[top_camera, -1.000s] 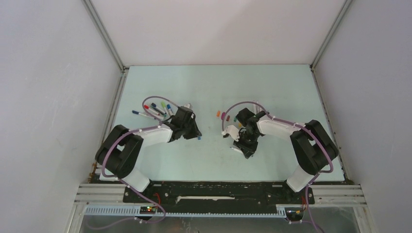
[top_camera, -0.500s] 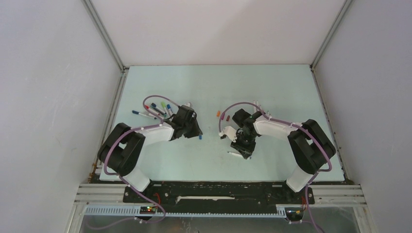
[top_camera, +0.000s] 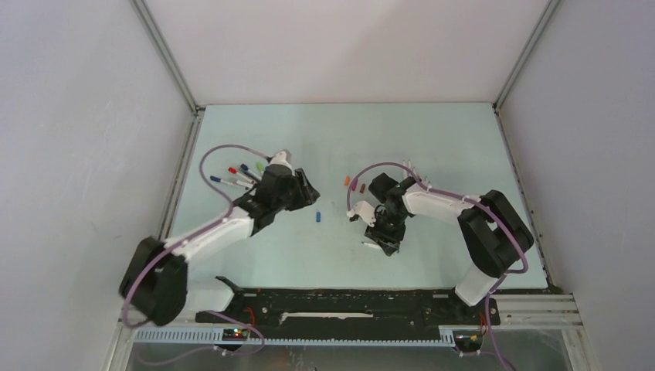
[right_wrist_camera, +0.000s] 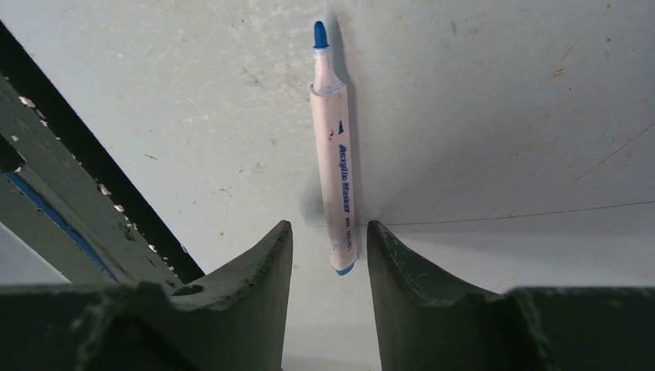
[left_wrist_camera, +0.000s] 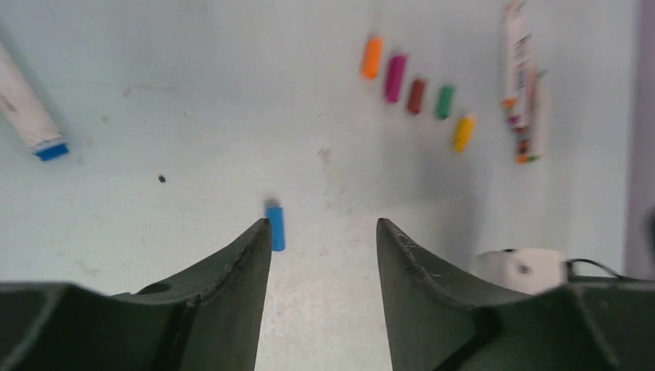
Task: Open the pen caps
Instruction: Place the pen at the center of the board, then pick up the pen from the center of the board, then open the pen cap from the pen.
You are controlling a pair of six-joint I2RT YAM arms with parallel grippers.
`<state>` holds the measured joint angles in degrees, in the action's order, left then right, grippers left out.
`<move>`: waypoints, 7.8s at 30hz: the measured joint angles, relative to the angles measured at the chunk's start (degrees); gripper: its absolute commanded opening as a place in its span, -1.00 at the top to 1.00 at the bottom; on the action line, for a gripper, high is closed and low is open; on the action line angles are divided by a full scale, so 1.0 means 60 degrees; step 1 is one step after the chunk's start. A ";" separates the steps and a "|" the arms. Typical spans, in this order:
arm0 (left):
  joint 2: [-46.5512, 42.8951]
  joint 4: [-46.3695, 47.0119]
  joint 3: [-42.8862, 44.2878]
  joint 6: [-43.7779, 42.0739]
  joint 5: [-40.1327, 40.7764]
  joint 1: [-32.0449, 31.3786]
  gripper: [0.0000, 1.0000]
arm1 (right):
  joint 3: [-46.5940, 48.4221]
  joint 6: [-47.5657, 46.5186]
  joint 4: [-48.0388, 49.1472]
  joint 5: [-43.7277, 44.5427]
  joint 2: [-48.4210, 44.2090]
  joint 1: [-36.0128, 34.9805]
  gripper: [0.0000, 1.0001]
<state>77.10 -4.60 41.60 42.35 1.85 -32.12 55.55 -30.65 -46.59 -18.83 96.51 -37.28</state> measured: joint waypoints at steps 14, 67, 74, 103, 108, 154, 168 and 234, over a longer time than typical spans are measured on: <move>-0.4018 0.0022 -0.1665 -0.0841 0.2255 0.1552 -0.99 | 0.0568 -0.1067 -0.0845 -0.2109 -0.2233 0.1603 0.08; 0.5293 -0.4051 0.5104 -0.1920 0.1829 0.2900 0.27 | 0.0576 -0.1228 -0.0933 -0.2896 -0.2371 0.2674 0.07; 0.5515 -0.4146 0.5253 -0.1996 0.1672 0.2903 0.26 | 0.0576 -0.1228 -0.0936 -0.2900 -0.2371 0.2692 0.07; 0.2922 -0.2714 0.3708 -0.2149 0.0565 0.3009 1.00 | 0.0576 -0.1326 -0.1016 -0.3461 -0.2524 0.2976 0.07; 0.0390 -0.0368 0.1570 -0.1945 -0.0947 0.3013 1.00 | 0.0576 -0.1526 -0.1140 -0.4211 -0.2980 0.3217 0.07; 0.1683 0.8870 0.0987 0.0189 -0.1078 -0.3883 1.00 | -0.2120 0.7996 0.7810 -1.0790 -0.4772 0.5519 -0.08; 0.1668 0.8761 0.1158 -0.0055 -0.0736 -0.4036 -0.41 | -0.2127 0.8182 0.8025 -1.0659 -0.4681 0.5482 1.00; 0.1832 0.6798 0.4495 0.0423 -0.2656 -0.1596 1.00 | -0.1956 0.5854 0.6845 -1.1377 -0.4135 0.4626 1.00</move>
<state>88.09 36.18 68.58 44.88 -14.09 -41.69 43.81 4.47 -5.52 -87.09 71.70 -9.52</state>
